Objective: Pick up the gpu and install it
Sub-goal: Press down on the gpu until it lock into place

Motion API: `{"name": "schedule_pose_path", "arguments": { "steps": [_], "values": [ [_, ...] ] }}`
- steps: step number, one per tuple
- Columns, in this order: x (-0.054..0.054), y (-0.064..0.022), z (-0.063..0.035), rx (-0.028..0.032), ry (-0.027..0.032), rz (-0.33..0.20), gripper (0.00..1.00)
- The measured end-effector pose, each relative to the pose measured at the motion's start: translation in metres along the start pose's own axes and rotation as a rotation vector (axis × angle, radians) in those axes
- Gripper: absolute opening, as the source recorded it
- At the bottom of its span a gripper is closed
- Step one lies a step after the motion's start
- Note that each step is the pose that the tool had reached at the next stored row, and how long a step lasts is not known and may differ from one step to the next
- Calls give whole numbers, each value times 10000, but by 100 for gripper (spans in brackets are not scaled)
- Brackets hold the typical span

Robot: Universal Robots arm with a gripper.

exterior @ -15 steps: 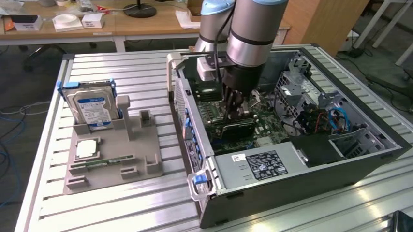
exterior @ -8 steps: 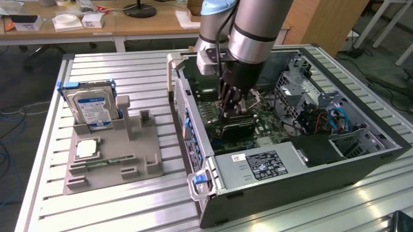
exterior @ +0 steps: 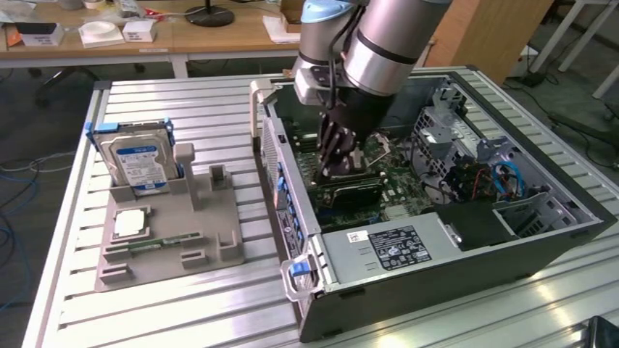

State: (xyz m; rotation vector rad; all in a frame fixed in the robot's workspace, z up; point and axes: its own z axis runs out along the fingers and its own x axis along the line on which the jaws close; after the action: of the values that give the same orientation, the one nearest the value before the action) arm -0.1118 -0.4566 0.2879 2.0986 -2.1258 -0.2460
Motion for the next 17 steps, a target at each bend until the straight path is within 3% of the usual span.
{"name": "schedule_pose_path", "arguments": {
  "steps": [2, 6, 12, 17],
  "values": [
    [-40, 1, 1, -79, -2, 4, 10],
    [-146, 3, 7, -141, 0, 2, 10],
    [-163, 90, 28, -205, -1, 5, 10],
    [-164, 159, 45, -214, 1, 3, 10]
  ]
}}
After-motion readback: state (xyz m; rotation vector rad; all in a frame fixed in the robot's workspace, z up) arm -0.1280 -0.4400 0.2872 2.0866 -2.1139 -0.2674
